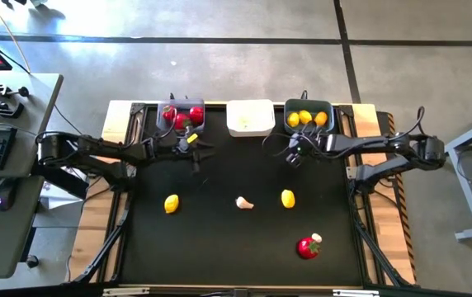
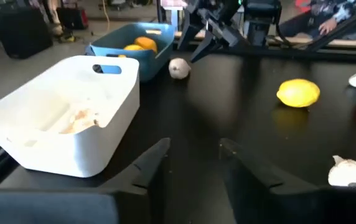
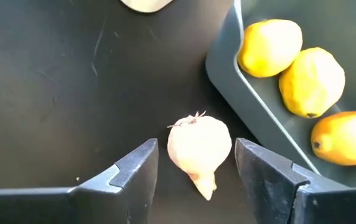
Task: Sort produce into baskets
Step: Put the garlic into the white bin, then put the lemon into the blue bin
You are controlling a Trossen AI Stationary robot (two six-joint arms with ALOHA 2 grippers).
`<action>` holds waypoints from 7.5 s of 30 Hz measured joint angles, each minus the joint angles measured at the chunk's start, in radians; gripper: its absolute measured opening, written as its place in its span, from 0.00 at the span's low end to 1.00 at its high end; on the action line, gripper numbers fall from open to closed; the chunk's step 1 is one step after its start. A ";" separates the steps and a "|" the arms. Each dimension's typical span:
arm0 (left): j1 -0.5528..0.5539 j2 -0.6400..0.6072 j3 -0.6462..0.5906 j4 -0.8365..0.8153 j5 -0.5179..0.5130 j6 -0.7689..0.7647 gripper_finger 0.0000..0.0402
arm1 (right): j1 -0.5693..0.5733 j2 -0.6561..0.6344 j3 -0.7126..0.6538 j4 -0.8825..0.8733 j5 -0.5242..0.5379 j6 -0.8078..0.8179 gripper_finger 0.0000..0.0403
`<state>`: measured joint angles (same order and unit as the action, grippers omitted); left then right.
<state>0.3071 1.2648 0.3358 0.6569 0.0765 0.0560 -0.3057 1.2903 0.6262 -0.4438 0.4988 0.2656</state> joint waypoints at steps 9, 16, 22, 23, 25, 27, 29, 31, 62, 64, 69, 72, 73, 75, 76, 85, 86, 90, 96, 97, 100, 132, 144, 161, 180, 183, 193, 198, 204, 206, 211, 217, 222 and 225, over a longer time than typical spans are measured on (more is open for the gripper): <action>0.000 0.000 -0.019 0.004 0.008 0.000 0.15 | -0.055 0.000 -0.016 0.026 -0.091 -0.090 0.51; 0.000 0.000 -0.019 0.020 0.008 0.001 0.12 | -0.095 0.000 -0.064 0.101 -0.163 -0.137 0.51; 0.000 0.000 -0.019 0.038 0.008 0.017 0.12 | -0.129 0.001 -0.094 0.145 -0.210 -0.143 0.51; 0.000 0.000 -0.019 0.042 0.008 0.020 0.12 | -0.135 0.001 -0.098 0.153 -0.219 -0.143 0.51; 0.000 0.000 -0.019 0.051 0.007 0.026 0.12 | -0.145 0.001 -0.105 0.149 -0.230 -0.143 0.51; 0.001 0.000 -0.019 0.053 0.007 0.027 0.12 | -0.150 0.001 -0.106 0.146 -0.248 -0.144 0.51; 0.001 0.000 -0.019 0.053 0.005 0.027 0.12 | -0.150 0.001 -0.106 0.145 -0.258 -0.144 0.51; 0.001 0.000 -0.019 0.053 0.004 0.027 0.12 | -0.150 0.001 -0.106 0.143 -0.266 -0.144 0.50; 0.001 0.000 -0.019 0.066 -0.012 0.027 0.12 | -0.087 0.116 0.110 0.624 -0.362 -0.087 0.31; 0.001 0.000 -0.019 0.080 -0.012 0.027 0.12 | -0.102 0.174 0.175 0.622 -0.363 -0.126 0.31; 0.001 0.000 -0.019 0.090 -0.012 0.031 0.12 | -0.155 0.335 0.355 0.564 -0.382 -0.185 0.31; 0.001 0.000 -0.019 0.089 -0.011 0.031 0.12 | -0.188 0.433 0.465 0.522 -0.435 -0.225 0.31; 0.001 0.000 -0.019 0.089 -0.011 0.031 0.12 | -0.198 0.463 0.501 0.507 -0.450 -0.247 0.31; 0.001 0.000 -0.019 0.090 -0.012 0.032 0.12 | -0.215 0.522 0.572 0.484 -0.485 -0.315 0.31; 0.001 0.000 -0.019 0.089 -0.012 0.032 0.12 | -0.223 0.549 0.605 0.467 -0.514 -0.362 0.31; 0.001 0.000 -0.019 0.089 -0.015 0.031 0.12 | -0.257 0.778 0.885 0.277 -0.571 -0.604 0.31; 0.001 0.000 -0.019 0.089 -0.015 0.029 0.12 | -0.258 0.801 0.909 0.250 -0.576 -0.613 0.31; 0.001 0.000 -0.019 0.085 -0.017 0.027 0.12 | -0.260 0.851 0.983 0.164 -0.574 -0.626 0.32; 0.001 0.000 -0.019 0.068 -0.048 0.027 0.12 | -0.254 0.858 1.027 0.129 -0.568 -0.604 0.40; 0.001 0.000 -0.019 0.068 -0.048 0.027 0.12 | -0.251 0.859 1.031 0.121 -0.566 -0.599 0.42; 0.001 0.000 -0.019 0.068 -0.048 0.027 0.12 | -0.243 0.858 1.039 0.112 -0.567 -0.562 0.51; 0.002 0.000 -0.019 0.065 -0.064 -0.026 0.12 | -0.032 0.393 0.353 0.652 -0.358 -0.277 0.01; 0.002 0.000 -0.018 0.097 -0.060 0.097 0.12 | 0.330 0.078 0.166 0.263 -0.112 0.288 0.00; 0.002 0.000 -0.018 0.097 -0.060 0.087 0.12 | 0.623 0.096 0.306 -0.306 -0.276 0.985 0.26; 0.003 0.000 -0.018 0.096 -0.062 0.079 0.12 | 0.621 0.311 0.337 -0.383 -0.354 1.070 0.74; 0.003 0.000 -0.018 0.096 -0.062 0.079 0.12 | 0.614 0.338 0.337 -0.374 -0.354 1.062 0.74; 0.003 0.000 -0.018 0.096 -0.062 0.079 0.12 | 0.564 0.321 0.337 -0.368 -0.366 0.919 0.43; 0.003 0.000 -0.018 0.096 -0.062 0.078 0.12 | 0.518 0.234 0.337 -0.424 -0.347 0.777 0.26; 0.003 0.000 -0.018 0.096 -0.062 0.078 0.12 | 0.369 0.062 0.337 -0.633 -0.217 0.692 0.27; 0.003 0.000 -0.018 0.096 -0.062 0.078 0.12 | 0.291 0.009 0.337 -0.690 -0.163 0.653 0.29; 0.002 0.000 -0.018 0.096 -0.062 0.076 0.12 | 0.073 -0.070 0.337 -0.705 -0.043 0.511 0.28; 0.002 0.000 -0.018 0.096 -0.062 0.076 0.12 | -0.178 -0.062 0.336 -0.548 0.023 0.206 0.27; 0.000 0.000 -0.018 0.094 -0.062 0.068 0.12 | -0.367 -0.016 0.336 -0.416 -0.034 0.036 0.27; 0.000 0.000 -0.018 0.094 -0.062 0.054 0.12 | -0.440 0.031 0.336 -0.390 -0.089 -0.023 0.27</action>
<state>0.3073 1.2651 0.3176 0.7513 0.0144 0.1098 -0.7461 1.3215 0.9619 -0.8335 0.4093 0.2427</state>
